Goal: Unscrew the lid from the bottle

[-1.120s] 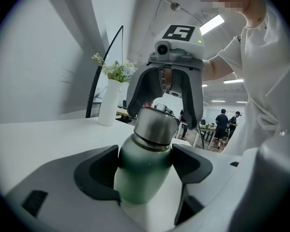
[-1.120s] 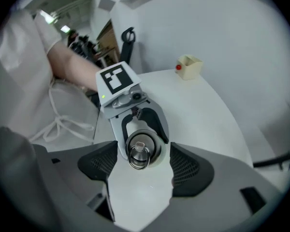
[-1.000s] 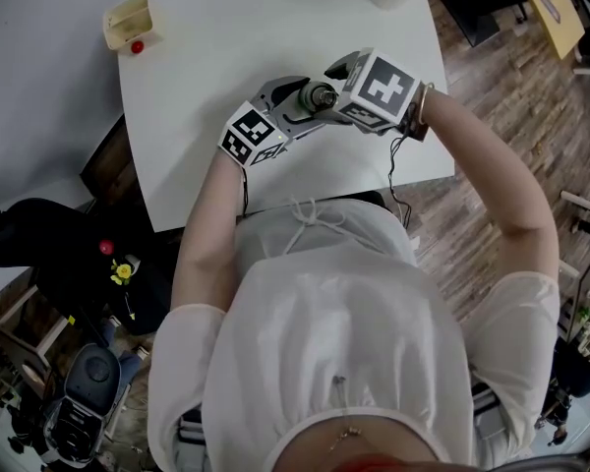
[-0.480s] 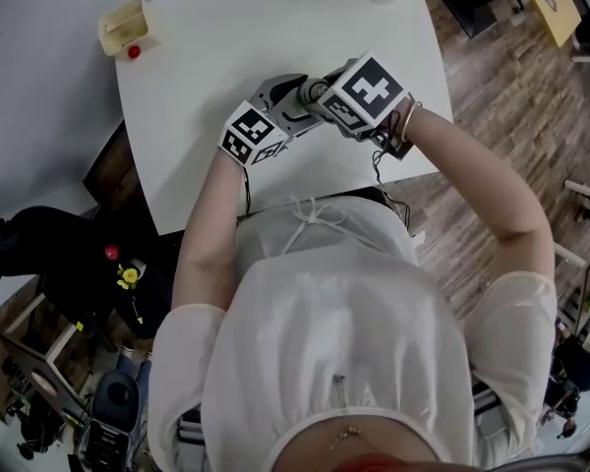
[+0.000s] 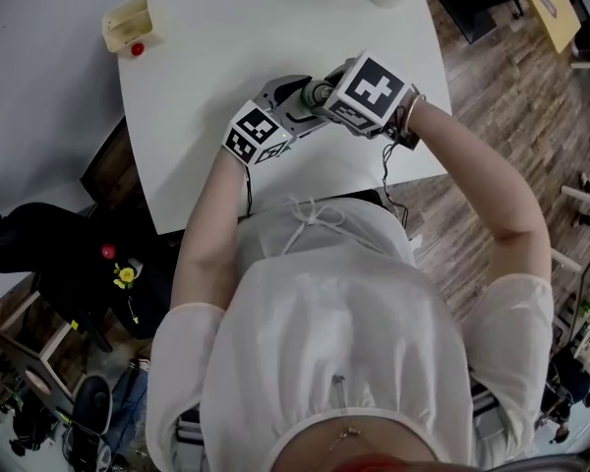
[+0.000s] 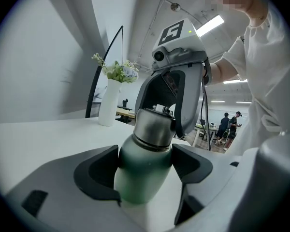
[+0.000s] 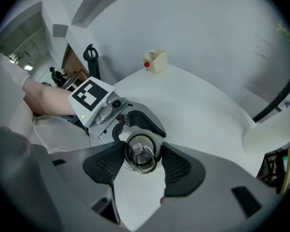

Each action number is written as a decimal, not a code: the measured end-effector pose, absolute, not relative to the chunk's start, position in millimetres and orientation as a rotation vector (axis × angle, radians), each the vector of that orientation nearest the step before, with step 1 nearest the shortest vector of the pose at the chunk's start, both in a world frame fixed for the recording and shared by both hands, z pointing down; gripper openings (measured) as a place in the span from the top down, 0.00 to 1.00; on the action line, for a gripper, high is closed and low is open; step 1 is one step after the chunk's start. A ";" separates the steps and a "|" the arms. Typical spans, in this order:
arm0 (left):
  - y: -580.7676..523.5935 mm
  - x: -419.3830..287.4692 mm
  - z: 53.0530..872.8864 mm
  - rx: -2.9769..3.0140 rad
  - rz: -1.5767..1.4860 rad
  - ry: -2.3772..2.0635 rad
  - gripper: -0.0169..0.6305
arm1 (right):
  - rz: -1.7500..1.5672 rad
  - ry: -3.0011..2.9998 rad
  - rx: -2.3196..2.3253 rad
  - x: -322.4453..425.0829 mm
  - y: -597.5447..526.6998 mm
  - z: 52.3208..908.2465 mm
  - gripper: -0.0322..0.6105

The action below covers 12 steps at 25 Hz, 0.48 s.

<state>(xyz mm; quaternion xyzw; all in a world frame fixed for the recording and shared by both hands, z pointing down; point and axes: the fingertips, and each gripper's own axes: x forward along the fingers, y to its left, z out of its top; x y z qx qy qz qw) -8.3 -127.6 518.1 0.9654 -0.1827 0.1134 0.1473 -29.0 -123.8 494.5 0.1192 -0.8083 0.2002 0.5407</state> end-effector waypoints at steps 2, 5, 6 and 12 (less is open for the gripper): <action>-127.9 -8.9 519.1 2.779 0.320 -0.523 0.42 | 0.411 -1.914 0.217 -29.8 -123.2 495.2 0.56; -127.9 -9.4 519.2 2.779 0.317 -0.523 0.42 | 0.338 -1.845 0.095 -21.3 -116.2 496.4 0.56; -127.8 -9.3 518.6 2.779 0.317 -0.523 0.42 | 0.312 -1.821 0.057 -18.4 -114.2 496.0 0.56; -127.2 -7.5 518.1 2.774 0.311 -0.527 0.42 | 0.093 -1.852 -0.173 -29.9 -115.9 491.8 0.56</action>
